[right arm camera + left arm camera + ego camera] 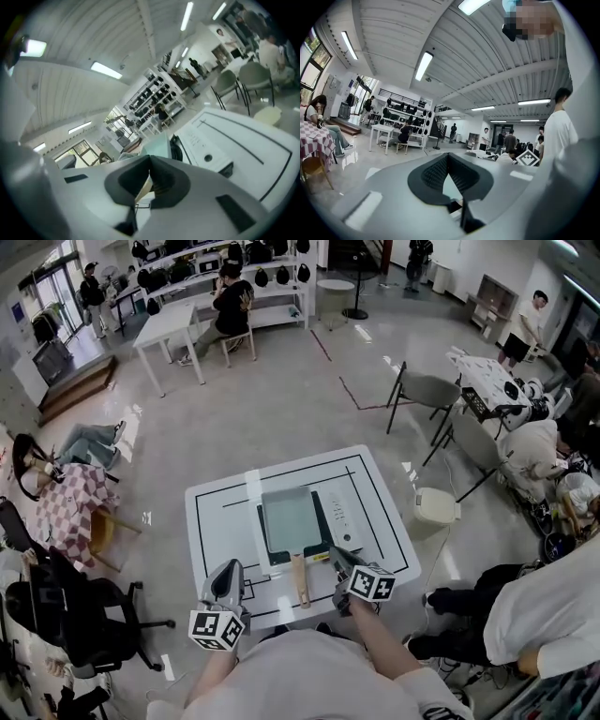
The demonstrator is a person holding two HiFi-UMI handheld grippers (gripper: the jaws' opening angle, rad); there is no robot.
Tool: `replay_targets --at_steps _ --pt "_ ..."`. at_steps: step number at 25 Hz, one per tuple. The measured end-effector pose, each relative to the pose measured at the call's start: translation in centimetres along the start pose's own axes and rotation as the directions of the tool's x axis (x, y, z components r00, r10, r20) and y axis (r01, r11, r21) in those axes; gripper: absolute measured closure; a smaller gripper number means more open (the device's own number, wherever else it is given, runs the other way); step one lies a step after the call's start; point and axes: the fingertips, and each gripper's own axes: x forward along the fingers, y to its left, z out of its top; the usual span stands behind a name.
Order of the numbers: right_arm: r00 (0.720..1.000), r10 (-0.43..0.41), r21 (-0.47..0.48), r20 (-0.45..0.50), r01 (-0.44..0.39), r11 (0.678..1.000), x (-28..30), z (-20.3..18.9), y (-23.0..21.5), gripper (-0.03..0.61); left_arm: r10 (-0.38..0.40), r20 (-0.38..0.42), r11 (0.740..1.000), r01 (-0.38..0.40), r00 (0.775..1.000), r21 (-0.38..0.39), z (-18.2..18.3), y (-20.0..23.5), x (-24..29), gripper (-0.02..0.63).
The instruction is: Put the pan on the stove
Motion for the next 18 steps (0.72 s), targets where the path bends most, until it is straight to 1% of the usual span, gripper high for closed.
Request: replay_targets --at_steps 2,4,7,10,12,13,18 --pt "0.998 0.009 -0.128 0.065 0.0 0.992 -1.2 2.0 2.3 0.569 -0.011 0.002 1.0 0.011 1.0 0.003 -0.1 -0.3 0.0 0.604" --pt "0.993 0.021 -0.242 0.119 0.009 0.97 -2.3 3.8 4.7 0.569 -0.019 0.002 1.0 0.019 1.0 0.002 -0.2 -0.7 0.0 0.604" --pt "0.979 0.049 -0.359 0.199 0.026 0.933 -4.1 6.6 8.4 0.569 -0.029 0.006 1.0 0.029 1.0 0.0 0.0 -1.4 0.1 0.604" --pt "0.959 0.07 -0.462 0.275 0.068 0.884 -5.9 8.4 11.7 0.571 -0.037 0.022 0.999 0.037 0.999 0.025 0.6 -1.8 -0.1 0.604" --pt "0.948 0.08 -0.506 0.307 0.091 0.858 -7.0 8.9 13.1 0.571 -0.041 0.028 0.998 0.04 0.999 0.038 0.9 -2.0 -0.4 0.604" --pt "0.944 0.086 -0.517 0.317 0.097 0.85 -7.4 9.2 13.5 0.571 -0.043 0.029 0.998 0.042 0.999 0.042 1.0 -2.1 -0.5 0.604" --pt "0.934 0.108 -0.542 0.341 0.101 0.834 -8.7 10.1 14.5 0.571 -0.037 0.035 0.998 0.035 0.999 0.052 1.1 -2.5 -0.5 0.604"
